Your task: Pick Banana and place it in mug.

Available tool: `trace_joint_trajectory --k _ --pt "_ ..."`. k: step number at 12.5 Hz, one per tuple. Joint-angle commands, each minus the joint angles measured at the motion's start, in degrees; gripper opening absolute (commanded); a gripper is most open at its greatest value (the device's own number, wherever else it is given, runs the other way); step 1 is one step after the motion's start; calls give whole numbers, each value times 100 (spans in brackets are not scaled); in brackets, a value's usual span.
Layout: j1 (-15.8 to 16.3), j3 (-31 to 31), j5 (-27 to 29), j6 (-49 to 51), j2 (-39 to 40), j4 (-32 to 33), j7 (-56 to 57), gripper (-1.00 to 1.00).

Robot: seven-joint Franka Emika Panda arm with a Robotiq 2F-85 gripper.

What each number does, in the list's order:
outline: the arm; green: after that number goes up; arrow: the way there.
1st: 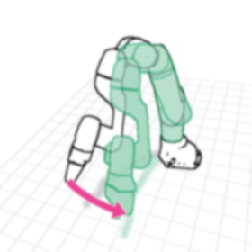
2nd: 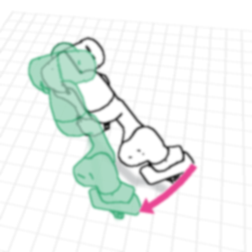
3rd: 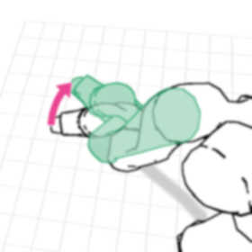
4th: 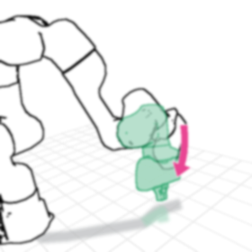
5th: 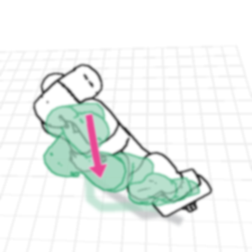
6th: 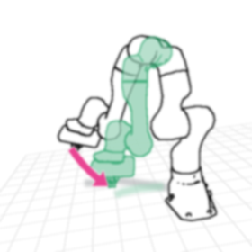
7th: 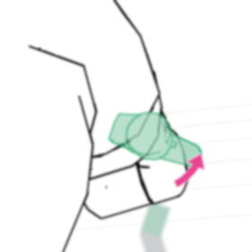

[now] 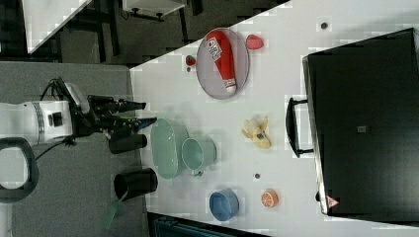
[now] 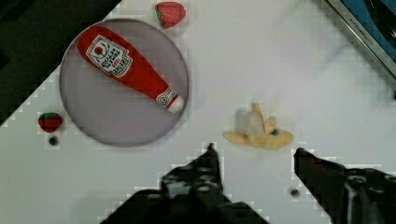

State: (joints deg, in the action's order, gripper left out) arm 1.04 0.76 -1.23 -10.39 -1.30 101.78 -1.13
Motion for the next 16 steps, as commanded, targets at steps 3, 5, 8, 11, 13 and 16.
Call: trace_joint_trajectory --k 3,5,8,11,13,16 --pt "-86 193 74 1251 -1601 546 292 99" --pt "-83 185 74 1224 -1537 737 302 100" --pt "-78 183 74 666 -1344 1353 379 100" --pt "-74 183 74 -424 -1069 2060 919 100" --pt "-73 184 74 -1114 -819 2450 1425 100" --pt "-79 200 74 -1977 -346 2902 1970 100"
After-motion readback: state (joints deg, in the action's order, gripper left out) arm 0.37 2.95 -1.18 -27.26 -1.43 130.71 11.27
